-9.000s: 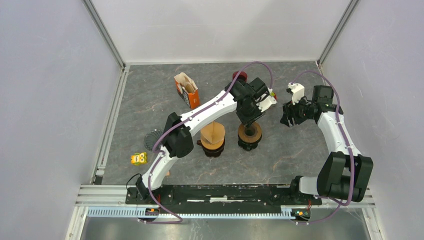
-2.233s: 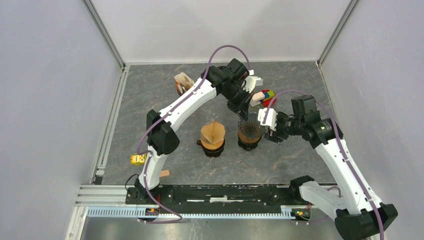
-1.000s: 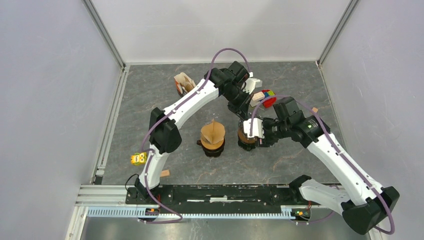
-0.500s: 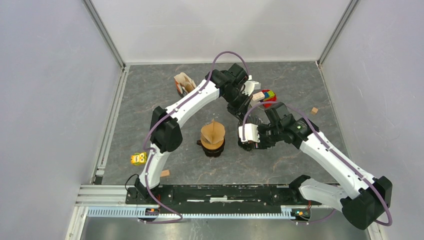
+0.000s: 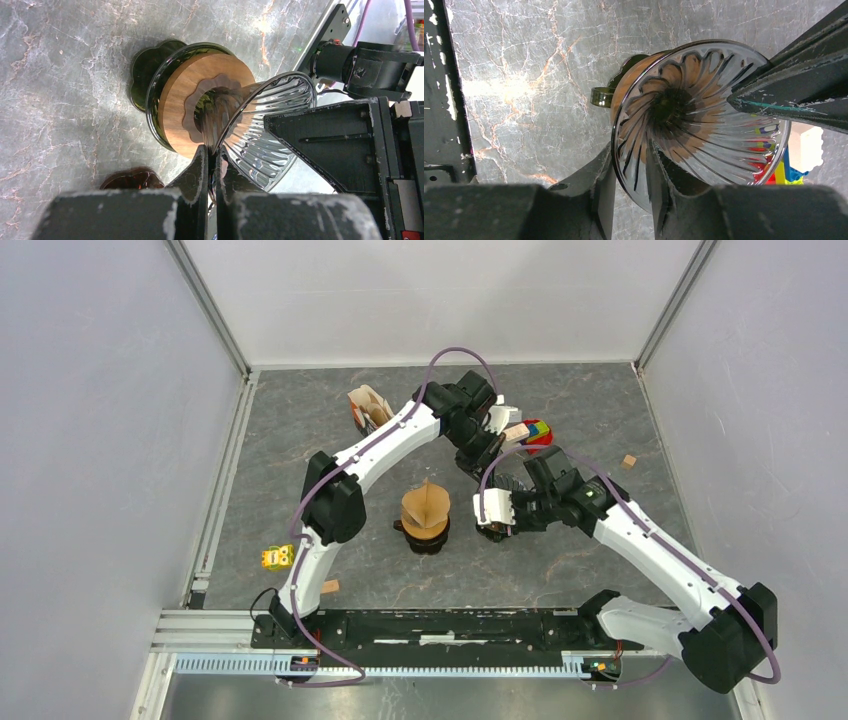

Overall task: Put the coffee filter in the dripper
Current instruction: Place the coffee dripper on the coffee server.

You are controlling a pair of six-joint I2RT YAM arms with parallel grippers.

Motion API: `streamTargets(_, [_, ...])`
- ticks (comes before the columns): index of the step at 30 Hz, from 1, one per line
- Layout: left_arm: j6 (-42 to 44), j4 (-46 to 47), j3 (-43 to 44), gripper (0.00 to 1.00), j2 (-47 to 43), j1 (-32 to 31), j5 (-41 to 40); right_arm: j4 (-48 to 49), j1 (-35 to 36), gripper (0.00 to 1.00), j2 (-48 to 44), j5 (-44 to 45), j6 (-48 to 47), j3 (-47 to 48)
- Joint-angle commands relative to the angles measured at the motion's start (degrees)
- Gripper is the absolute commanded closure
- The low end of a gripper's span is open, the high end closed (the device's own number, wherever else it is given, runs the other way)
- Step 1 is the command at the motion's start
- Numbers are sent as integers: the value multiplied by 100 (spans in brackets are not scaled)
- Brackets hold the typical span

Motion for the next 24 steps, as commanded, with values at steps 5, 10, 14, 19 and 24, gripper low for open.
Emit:
streamTargets(5, [-244,113,-62,98,-20,0,53,204,27,82,49,22,52,-222])
streamTargets(10, [-195,112,-122,98,-20,0,-36,223,23,94,91,65,54,-271])
streamTargets(14, [-208,156,-274,98,-37,-6,-46,292,25,96,131,8,95,-386])
streamTargets(19, [-217,253,-515,98,-79,-16,-57,364,28,100,199,-51,124,-505])
streamTargets(24, [-213,262,-503,98,-68,-43,-101,420,27,100,233,-65,168,-628])
